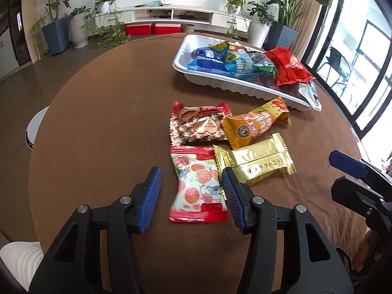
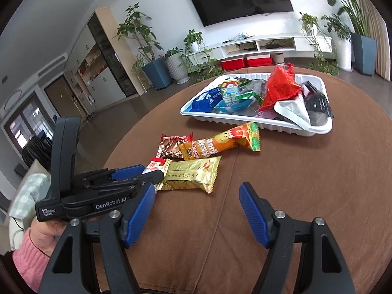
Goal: Organize snacks
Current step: 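Move both tools back toward the remaining packets on the table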
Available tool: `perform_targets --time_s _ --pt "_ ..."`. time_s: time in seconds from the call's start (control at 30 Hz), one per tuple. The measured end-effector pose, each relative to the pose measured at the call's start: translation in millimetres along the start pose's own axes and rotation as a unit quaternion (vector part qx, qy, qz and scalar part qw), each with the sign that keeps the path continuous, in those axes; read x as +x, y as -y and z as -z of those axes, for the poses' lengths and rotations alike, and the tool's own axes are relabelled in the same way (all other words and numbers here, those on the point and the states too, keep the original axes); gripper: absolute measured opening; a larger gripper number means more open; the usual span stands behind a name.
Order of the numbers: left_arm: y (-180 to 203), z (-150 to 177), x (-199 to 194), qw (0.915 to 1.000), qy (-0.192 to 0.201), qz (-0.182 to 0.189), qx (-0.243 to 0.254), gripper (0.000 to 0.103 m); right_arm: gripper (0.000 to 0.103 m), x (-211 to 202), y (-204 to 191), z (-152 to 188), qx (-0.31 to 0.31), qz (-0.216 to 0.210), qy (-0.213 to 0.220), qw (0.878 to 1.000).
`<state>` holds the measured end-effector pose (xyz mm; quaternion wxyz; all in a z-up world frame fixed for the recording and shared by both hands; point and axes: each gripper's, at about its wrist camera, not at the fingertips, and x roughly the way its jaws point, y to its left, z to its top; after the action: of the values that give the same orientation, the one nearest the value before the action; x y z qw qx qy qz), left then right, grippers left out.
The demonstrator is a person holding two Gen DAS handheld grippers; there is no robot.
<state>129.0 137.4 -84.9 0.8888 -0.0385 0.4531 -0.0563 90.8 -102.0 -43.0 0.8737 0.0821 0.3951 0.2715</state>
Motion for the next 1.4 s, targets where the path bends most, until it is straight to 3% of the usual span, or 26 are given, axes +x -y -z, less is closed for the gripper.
perform_targets --time_s 0.23,0.53,0.7,0.9,1.4 --pt "-7.0 1.2 4.4 0.9999 0.0 -0.013 -0.005 0.049 0.074 18.5 -17.5 -10.6 -0.072 0.008 -0.022 0.997" --pt "-22.3 1.2 5.3 0.9995 0.003 -0.02 -0.024 0.049 0.079 58.6 -43.7 -23.0 -0.188 0.004 -0.064 0.98" --pt "-26.0 2.7 5.3 0.9994 0.005 -0.019 -0.027 0.049 0.079 76.6 -35.3 -22.5 -0.192 -0.006 -0.108 0.975" --pt "-26.5 4.0 6.3 0.9995 0.008 -0.017 -0.025 0.049 0.079 65.3 -40.2 -5.9 -0.216 -0.028 -0.134 0.967" --pt "-23.4 8.6 6.7 0.9996 0.008 -0.025 -0.009 0.05 0.079 75.8 -48.2 -15.9 -0.251 0.014 -0.111 0.962"
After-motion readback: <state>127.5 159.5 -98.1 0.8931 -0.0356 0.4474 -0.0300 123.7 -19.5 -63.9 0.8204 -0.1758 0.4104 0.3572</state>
